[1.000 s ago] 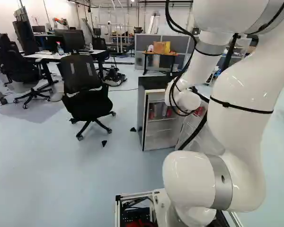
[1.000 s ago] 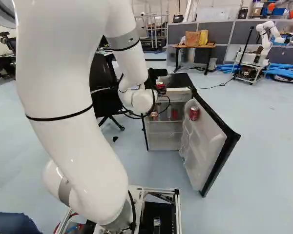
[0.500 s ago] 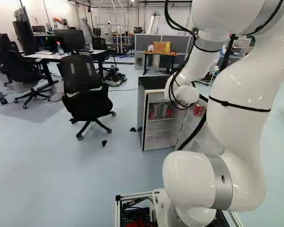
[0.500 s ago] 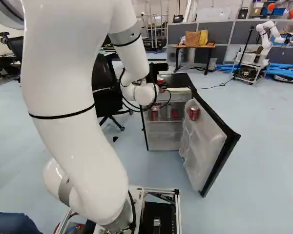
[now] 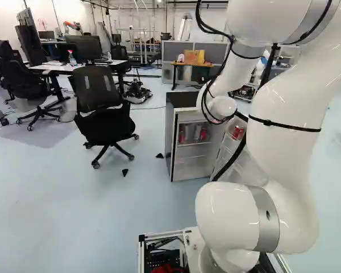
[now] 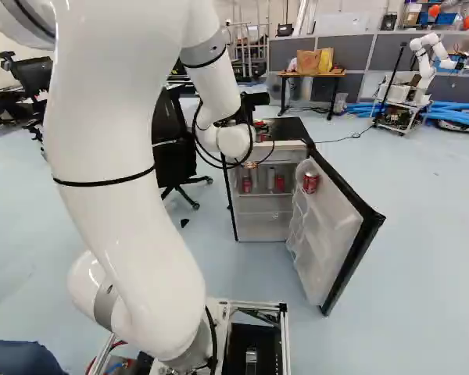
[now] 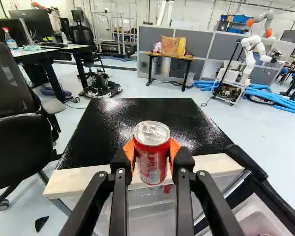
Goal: Grab a drink from the fridge
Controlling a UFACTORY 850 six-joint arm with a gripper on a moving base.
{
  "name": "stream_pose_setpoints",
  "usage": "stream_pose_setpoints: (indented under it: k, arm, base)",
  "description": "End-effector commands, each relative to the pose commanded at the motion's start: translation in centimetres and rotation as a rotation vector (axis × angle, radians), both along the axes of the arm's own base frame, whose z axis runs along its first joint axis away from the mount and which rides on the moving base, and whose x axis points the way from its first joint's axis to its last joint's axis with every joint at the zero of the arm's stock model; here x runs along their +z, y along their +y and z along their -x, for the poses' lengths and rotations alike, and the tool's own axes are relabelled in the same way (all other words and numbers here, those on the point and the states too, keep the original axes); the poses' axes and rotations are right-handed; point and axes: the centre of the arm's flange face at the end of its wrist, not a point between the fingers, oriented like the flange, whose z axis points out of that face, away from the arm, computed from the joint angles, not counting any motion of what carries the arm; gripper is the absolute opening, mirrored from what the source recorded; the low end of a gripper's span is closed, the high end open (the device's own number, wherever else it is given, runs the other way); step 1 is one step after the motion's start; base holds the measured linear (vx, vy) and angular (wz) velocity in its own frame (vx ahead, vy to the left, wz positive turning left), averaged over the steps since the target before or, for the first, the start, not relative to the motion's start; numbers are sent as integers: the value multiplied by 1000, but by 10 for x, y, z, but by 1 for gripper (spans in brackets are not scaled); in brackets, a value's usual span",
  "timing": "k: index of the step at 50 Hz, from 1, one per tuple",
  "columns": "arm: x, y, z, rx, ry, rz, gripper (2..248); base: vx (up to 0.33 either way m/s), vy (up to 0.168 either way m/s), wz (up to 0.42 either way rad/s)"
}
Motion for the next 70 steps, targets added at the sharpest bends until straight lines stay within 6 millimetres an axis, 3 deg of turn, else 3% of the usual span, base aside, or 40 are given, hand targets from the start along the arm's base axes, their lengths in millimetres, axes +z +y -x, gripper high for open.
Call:
stream_pose_setpoints:
  k: [15, 70]
  arm:
    - [10, -1, -20, 3, 21, 4, 92]
    - [-6, -7, -101, 15, 52, 1, 92]
  base:
    - [0, 0, 0]
    - [0, 0, 0]
